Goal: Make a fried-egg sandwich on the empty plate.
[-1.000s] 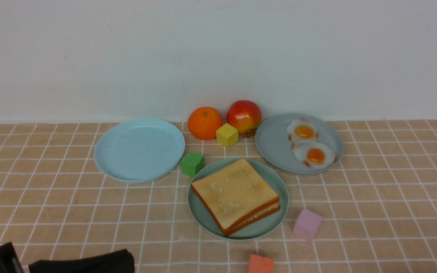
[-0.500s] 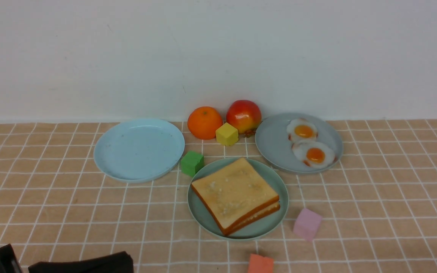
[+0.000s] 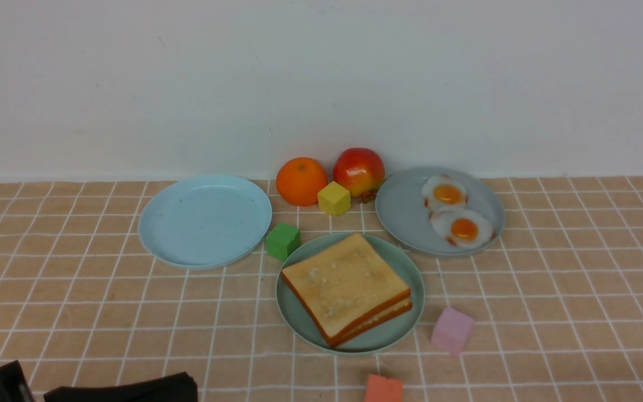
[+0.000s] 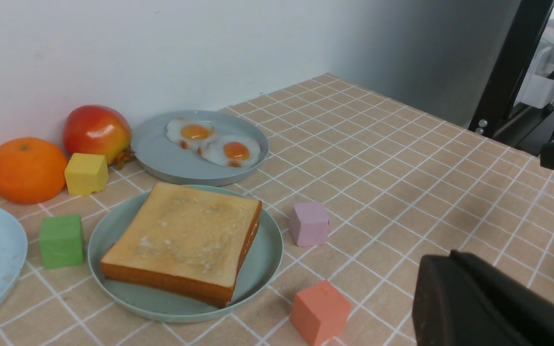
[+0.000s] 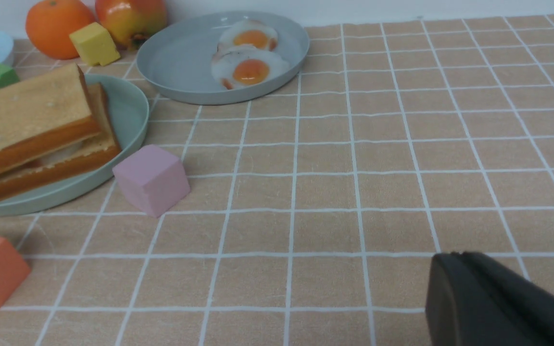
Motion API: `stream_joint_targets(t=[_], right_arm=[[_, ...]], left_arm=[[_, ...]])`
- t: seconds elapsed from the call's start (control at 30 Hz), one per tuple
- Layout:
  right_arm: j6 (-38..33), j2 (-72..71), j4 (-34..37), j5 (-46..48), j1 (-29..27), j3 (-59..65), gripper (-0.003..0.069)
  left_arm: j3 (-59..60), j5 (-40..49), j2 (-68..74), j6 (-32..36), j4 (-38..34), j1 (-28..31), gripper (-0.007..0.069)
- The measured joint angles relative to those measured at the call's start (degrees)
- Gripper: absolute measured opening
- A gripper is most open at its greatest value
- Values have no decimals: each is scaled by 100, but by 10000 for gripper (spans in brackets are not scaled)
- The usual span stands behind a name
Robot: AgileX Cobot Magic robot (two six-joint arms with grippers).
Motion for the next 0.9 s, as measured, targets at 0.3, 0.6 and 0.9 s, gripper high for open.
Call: stream_joint_targets(t=[0.3, 0.6, 0.9], right_arm=[[0, 0, 0, 19, 0, -5, -11], [0, 0, -6, 30, 0, -6, -11], [-11, 0, -6, 35, 0, -11, -11]], left_arm=[[14, 0, 0, 0, 0, 0, 3], [696, -129, -1369, 53, -389, 2050, -13], [1487, 1621, -2970, -329, -405, 4272, -13]])
